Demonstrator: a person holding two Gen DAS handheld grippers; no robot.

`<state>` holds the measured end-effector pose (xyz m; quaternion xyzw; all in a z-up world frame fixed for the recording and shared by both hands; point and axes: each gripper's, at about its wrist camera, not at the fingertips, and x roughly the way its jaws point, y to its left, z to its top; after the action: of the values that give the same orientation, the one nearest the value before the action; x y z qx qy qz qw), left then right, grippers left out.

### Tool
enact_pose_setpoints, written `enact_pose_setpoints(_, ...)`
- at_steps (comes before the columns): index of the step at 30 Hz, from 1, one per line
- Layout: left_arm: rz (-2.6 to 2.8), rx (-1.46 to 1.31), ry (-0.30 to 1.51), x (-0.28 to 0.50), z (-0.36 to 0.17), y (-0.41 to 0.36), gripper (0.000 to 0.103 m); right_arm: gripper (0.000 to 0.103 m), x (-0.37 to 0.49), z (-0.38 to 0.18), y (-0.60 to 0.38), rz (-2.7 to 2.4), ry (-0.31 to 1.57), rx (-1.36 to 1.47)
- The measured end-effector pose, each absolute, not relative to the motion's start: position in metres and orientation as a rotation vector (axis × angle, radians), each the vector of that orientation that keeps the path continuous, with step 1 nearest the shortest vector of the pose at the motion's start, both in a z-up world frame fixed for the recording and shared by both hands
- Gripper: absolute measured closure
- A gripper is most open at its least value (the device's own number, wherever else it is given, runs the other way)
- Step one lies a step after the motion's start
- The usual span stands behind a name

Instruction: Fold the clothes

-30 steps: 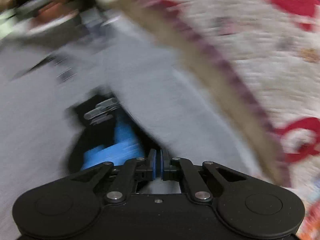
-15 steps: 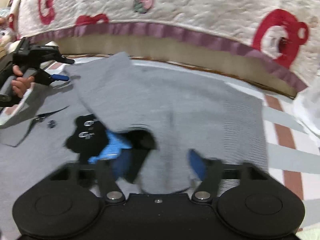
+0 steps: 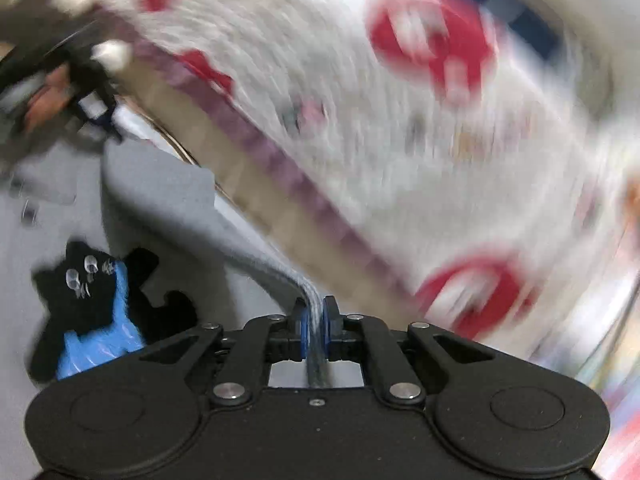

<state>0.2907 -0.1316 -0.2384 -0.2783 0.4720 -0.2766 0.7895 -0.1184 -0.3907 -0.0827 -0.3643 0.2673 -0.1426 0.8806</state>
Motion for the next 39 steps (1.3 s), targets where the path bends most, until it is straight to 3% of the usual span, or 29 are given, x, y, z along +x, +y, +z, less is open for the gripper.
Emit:
enact_pose_setpoints(6,-0.58,-0.46,0.991,0.288,-0.234,-0.14,0.096,0.097,-0.148,-0.176,-0.396,-0.287,0.917,-0.8)
enact_pose_setpoints(9,-0.579,-0.367,0.998,0.284,-0.233,-0.145,0.095,0.1,-0.15,-0.171,-0.403,-0.315,0.954,-0.746)
enact_pose_setpoints(13,-0.581,-0.313,1.03,0.282,-0.227,-0.15,0.091,0.099,-0.14,-0.146,-0.425,-0.348,0.952,-0.461)
enact_pose_setpoints(14,-0.582,-0.291,1.046,0.281,-0.224,-0.151,0.088,0.098,-0.14,-0.139,-0.432,-0.357,0.943,-0.358)
enact_pose_setpoints(16,-0.59,-0.216,1.069,0.275,-0.216,-0.156,0.072,0.091,-0.142,-0.128,-0.446,-0.349,0.902,-0.126)
enact_pose_setpoints(17,-0.586,-0.15,1.067,0.269,-0.21,-0.16,0.059,0.088,-0.145,-0.126,-0.449,-0.331,0.881,-0.044)
enact_pose_setpoints(18,-0.575,-0.076,1.057,0.261,-0.204,-0.164,0.054,0.086,-0.148,-0.124,-0.449,-0.31,0.862,0.025)
enact_pose_setpoints(22,-0.588,0.182,0.974,0.223,-0.181,-0.185,0.052,0.078,-0.149,-0.125,-0.438,-0.167,0.806,0.21)
enact_pose_setpoints(30,-0.678,0.164,1.017,0.161,-0.153,-0.169,0.046,0.074,-0.105,-0.13,-0.384,0.167,0.898,0.242)
enact_pose_setpoints(34,-0.775,-0.085,1.217,0.145,-0.147,-0.128,0.046,0.068,-0.085,-0.119,-0.356,0.408,0.931,0.249)
enact_pose_setpoints(35,-0.793,-0.094,1.221,0.138,-0.139,-0.119,0.046,0.063,-0.081,-0.115,-0.351,0.466,0.933,0.255)
enact_pose_setpoints(39,-0.849,0.049,1.172,0.108,-0.101,-0.091,0.045,0.06,-0.063,-0.102,-0.325,0.677,0.969,0.233)
